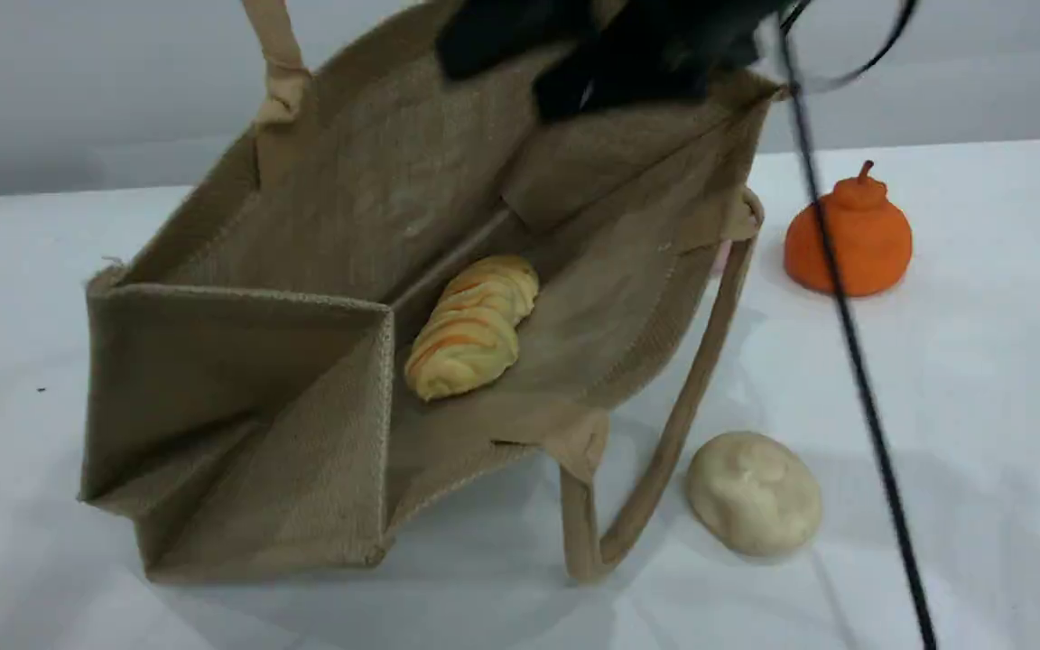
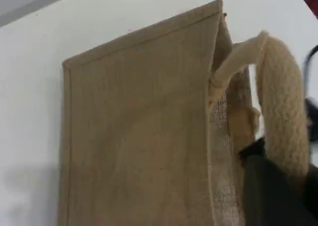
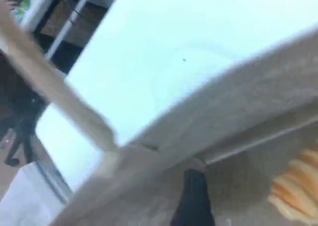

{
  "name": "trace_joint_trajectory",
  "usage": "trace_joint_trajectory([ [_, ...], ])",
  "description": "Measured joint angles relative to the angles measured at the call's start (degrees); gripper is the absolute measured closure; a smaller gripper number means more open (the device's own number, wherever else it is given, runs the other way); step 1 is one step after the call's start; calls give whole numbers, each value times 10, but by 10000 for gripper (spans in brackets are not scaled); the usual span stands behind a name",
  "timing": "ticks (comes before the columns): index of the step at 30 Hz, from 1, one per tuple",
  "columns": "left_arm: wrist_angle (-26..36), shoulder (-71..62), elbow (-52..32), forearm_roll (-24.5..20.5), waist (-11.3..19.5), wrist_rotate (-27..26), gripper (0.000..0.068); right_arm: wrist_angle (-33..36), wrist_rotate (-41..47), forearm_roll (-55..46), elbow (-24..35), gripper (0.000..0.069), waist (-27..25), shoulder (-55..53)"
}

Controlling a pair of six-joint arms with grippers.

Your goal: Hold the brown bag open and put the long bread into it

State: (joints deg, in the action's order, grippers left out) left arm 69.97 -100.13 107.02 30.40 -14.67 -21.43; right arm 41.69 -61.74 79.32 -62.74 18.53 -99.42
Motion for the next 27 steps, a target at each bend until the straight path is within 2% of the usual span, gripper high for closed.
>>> trace_joint_trajectory([
  [5, -2, -24, 0, 16, -2, -2, 592, 57, 59, -86, 1, 187, -64, 95],
  [10, -2, -59, -3, 11, -24, -33, 592, 95, 107, -132, 1, 187, -112, 197],
  [21, -3, -153, -6, 12, -58, -40, 587, 137, 290, -325, 1, 187, -118, 406],
  [27, -2, -199, -6, 14, -85, -36, 545, 156, 412, -459, 1, 187, -118, 520],
])
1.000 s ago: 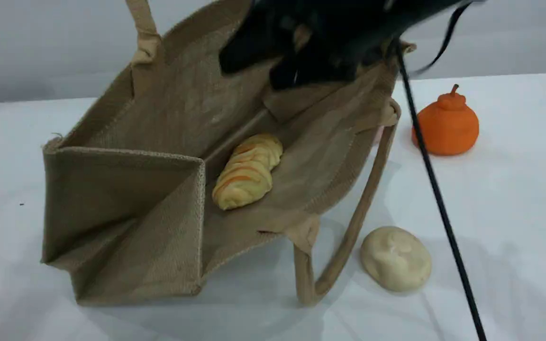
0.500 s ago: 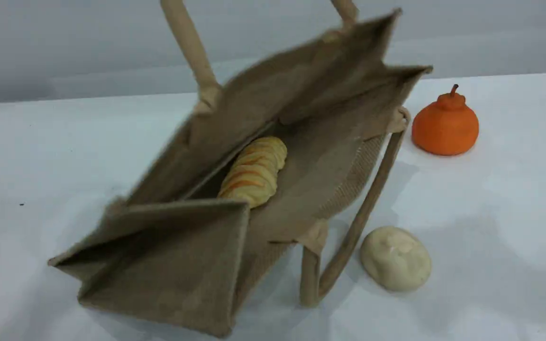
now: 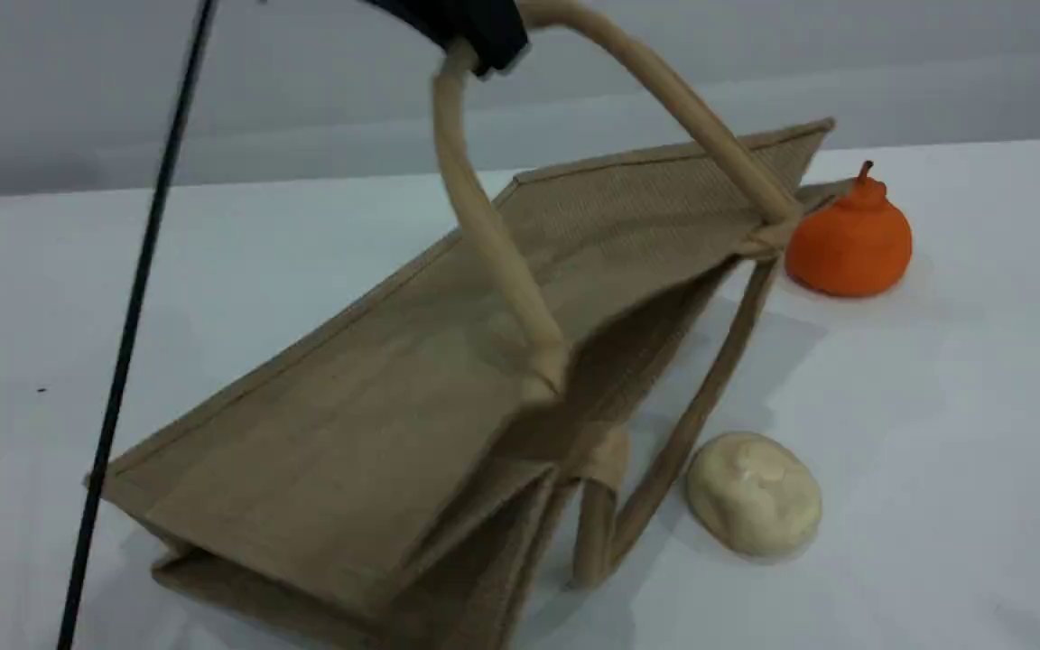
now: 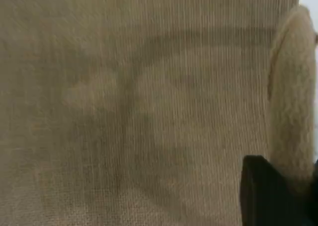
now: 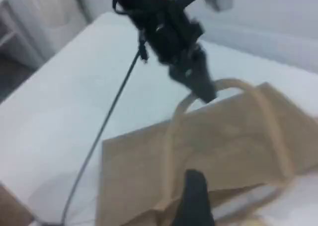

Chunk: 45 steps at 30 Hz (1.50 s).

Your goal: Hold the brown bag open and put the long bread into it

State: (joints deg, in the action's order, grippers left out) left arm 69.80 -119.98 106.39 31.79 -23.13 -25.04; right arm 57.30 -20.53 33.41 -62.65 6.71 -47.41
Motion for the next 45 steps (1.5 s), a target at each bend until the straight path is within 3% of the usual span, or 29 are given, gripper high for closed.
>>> trace_joint_trajectory([
  [11, 1, -52, 0, -3, -34, 0, 362, 103, 148, -228, -1, 187, 0, 144],
  [19, 2, -31, 0, -9, -34, -1, 347, 128, 183, -310, 1, 187, 0, 172],
  [25, 2, 30, 0, -18, -34, -1, 347, 127, 192, -318, 18, 187, 1, 218],
  [35, 4, 180, 0, -24, -42, 37, 347, 127, 188, -318, 166, 187, 1, 347],
  [41, 5, 287, 0, -75, -86, 85, 347, 108, 188, -320, 274, 187, 1, 432],
  [45, 5, 358, -11, -118, -130, 132, 347, 110, 190, -316, 313, 187, 1, 474],
])
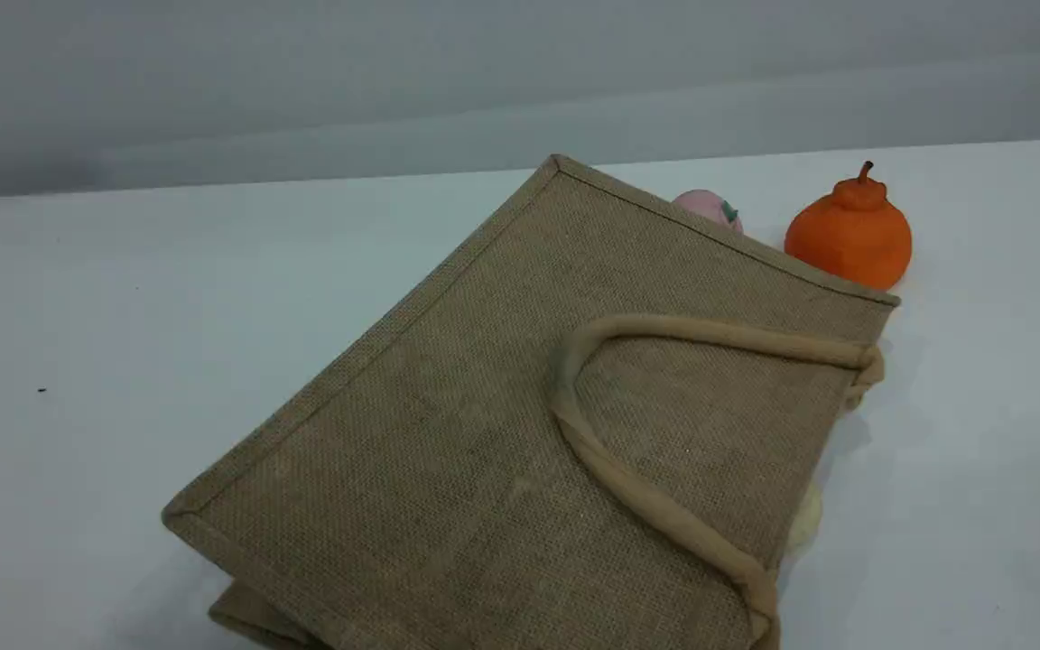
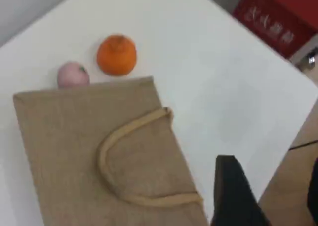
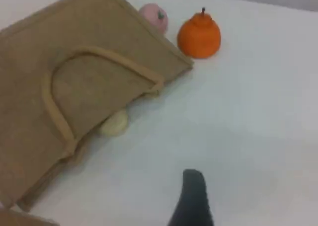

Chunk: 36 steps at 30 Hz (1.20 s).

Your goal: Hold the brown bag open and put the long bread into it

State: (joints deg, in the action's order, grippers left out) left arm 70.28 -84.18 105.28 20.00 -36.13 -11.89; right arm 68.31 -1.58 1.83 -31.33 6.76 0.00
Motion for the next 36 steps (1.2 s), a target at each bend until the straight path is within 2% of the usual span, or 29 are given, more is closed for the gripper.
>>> trace_joint_trajectory([
  [5, 0, 102, -69, -12, -58, 32, 347, -12, 0, 16, 0, 187, 1, 1],
  [8, -1, 171, -133, -22, -76, 59, 347, -47, 0, 36, 11, 187, 1, 0],
  [12, -2, 272, -237, -23, -76, 68, 347, -73, 0, 52, 24, 187, 1, 0],
  [18, -2, 426, -400, -25, -76, 82, 347, -72, -1, 35, 24, 187, 1, 0],
  [22, -22, 526, -511, -56, -75, 82, 347, -72, -1, 34, 24, 187, 1, 0],
  [28, -85, 660, -671, -131, -75, 82, 347, -72, -1, 36, 23, 187, 1, 0],
  [32, -79, 728, -750, -156, -75, 87, 347, -72, -1, 36, 23, 187, 1, 0],
  [36, -84, 759, -765, -156, -75, 88, 347, -72, -1, 36, 23, 187, 1, 0],
])
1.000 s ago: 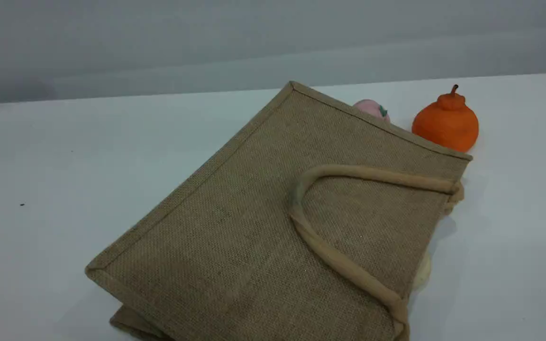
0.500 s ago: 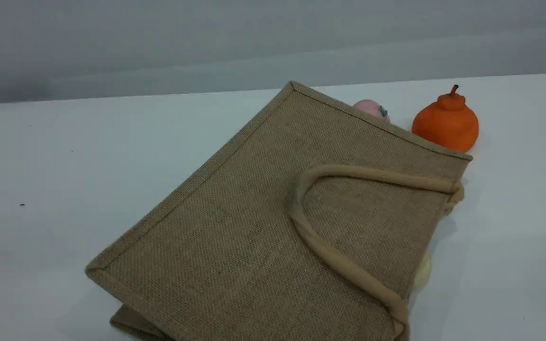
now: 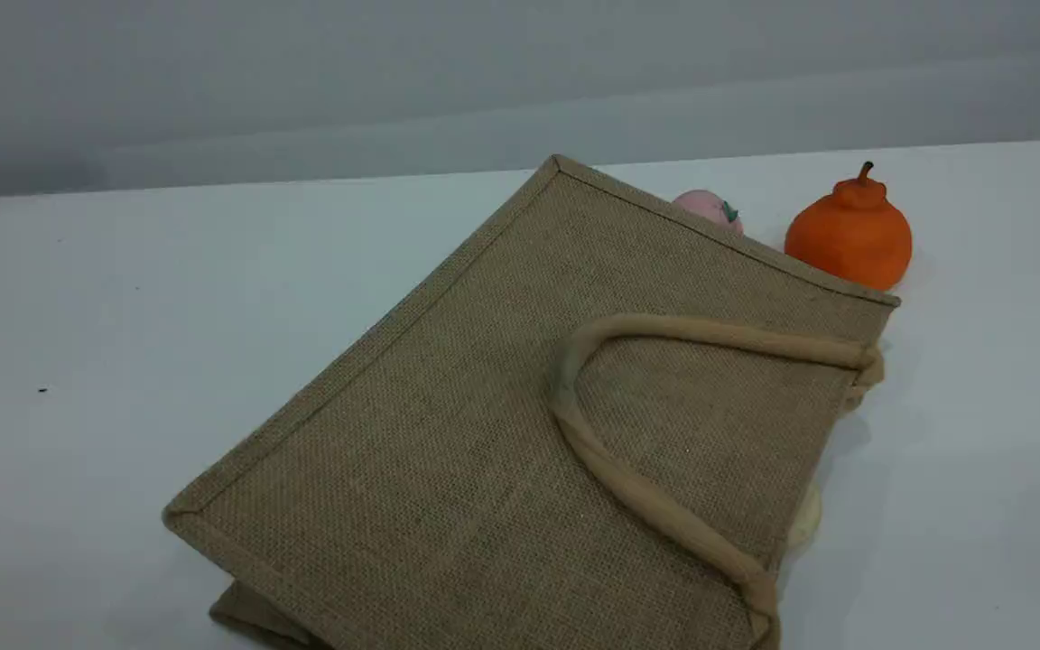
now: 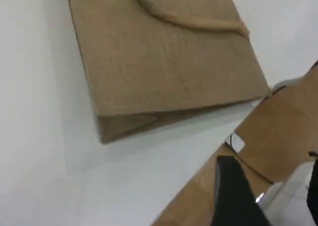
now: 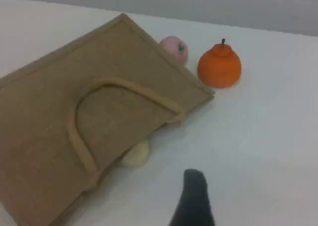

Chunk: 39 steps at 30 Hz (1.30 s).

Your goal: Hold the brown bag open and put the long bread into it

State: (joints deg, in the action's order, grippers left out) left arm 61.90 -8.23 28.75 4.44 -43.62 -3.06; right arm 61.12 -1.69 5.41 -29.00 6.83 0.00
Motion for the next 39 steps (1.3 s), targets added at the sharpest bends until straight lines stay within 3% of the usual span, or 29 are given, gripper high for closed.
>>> trace_joint_trajectory([
  [16, -1, 0, 1, 2, 0, 2, 347, 0, 1, 6, 0, 187, -1, 0],
  [19, 0, 0, 1, 2, 17, 2, 347, 0, 1, 8, 0, 187, -12, 0],
  [24, 0, 0, 1, 2, 106, 2, 347, 0, 1, 8, 0, 187, -65, 0],
  [34, 0, 12, 1, 2, 356, 2, 347, 1, 1, 9, 0, 187, -74, 0],
  [37, 0, 38, 1, 2, 394, 2, 347, 1, 1, 8, 0, 187, -74, 0],
  [39, 0, 55, 1, 2, 399, 4, 347, 1, 1, 8, 0, 187, -74, 0],
])
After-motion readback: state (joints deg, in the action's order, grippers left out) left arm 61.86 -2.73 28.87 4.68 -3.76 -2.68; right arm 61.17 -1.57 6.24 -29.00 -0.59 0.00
